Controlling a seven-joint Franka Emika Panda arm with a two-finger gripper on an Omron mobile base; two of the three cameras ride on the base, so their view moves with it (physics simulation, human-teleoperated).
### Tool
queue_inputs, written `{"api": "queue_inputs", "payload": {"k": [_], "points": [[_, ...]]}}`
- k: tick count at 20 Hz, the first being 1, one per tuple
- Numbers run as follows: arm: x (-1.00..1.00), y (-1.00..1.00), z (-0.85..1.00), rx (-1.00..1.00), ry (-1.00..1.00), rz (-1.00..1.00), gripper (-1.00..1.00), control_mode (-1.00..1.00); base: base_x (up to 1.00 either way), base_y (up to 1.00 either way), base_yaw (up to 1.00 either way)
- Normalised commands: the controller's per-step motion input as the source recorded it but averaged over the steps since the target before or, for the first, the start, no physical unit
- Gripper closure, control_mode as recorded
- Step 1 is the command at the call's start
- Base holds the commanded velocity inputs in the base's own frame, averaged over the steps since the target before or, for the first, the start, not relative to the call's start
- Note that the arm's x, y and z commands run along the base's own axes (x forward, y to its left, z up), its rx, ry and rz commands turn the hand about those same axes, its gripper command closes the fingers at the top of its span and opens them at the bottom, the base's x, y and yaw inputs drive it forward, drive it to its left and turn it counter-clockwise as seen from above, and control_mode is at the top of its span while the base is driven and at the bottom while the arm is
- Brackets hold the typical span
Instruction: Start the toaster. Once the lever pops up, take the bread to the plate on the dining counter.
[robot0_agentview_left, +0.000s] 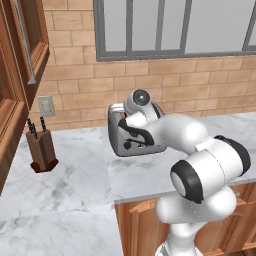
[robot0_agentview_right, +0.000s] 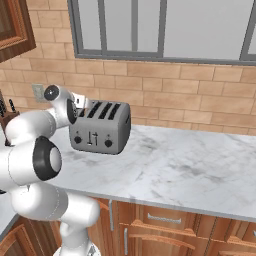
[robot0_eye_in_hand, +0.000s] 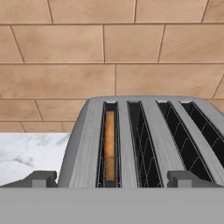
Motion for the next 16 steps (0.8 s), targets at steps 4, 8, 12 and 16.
{"api": "queue_inputs", "payload": {"k": [4,8,12,16], "points": [[0.10,0.01,-0.02,0.00,0.00,0.00,-1.00,-1.00,0.00,0.00,0.00],[0.12,0.00,-0.02,0.00,0.00,0.00,-1.00,-1.00,0.00,0.00,0.00],[0.08,0.00,-0.06,0.00,0.00,0.00,-1.00,-1.00,0.00,0.00,0.00],[0.06,0.00,-0.07,0.00,0.00,0.00,-1.00,-1.00,0.00,0.00,0.00]]}}
